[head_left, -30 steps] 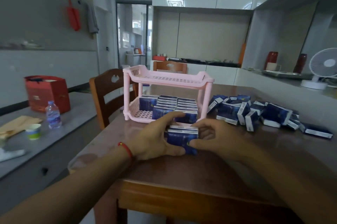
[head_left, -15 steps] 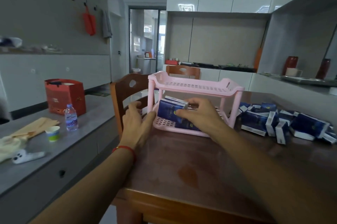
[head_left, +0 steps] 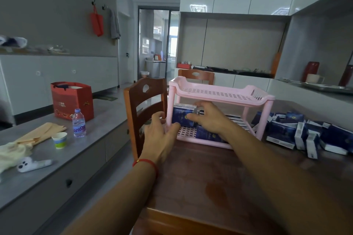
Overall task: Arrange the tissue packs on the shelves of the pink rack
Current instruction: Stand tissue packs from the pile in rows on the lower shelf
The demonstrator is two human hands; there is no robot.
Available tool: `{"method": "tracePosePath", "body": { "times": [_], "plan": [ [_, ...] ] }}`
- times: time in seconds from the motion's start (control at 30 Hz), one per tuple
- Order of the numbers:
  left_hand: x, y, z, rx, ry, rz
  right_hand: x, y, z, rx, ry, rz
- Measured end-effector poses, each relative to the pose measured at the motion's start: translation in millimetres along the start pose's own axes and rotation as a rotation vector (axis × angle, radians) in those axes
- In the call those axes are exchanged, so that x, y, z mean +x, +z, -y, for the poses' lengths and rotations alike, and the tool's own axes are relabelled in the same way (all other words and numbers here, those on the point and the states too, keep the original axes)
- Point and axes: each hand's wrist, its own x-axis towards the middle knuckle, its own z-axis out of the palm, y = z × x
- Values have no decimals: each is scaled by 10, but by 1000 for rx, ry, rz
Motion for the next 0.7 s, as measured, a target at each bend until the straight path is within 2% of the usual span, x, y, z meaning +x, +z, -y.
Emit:
{"method": "tracePosePath", "body": {
  "times": [0.1, 0.23, 0.47, 0.7],
  "plan": [
    [20, 9, 23, -5, -13, 9, 63, 20, 23, -89, 50, 9],
    [39, 29, 57, -2, -21, 17, 113, 6, 51, -350, 108, 62],
    [53, 43, 73, 13, -22, 23, 102, 67, 76, -495, 220, 83],
    [64, 49, 95, 28, -6, 13, 67, 184, 155, -654, 60, 60]
  ]
}}
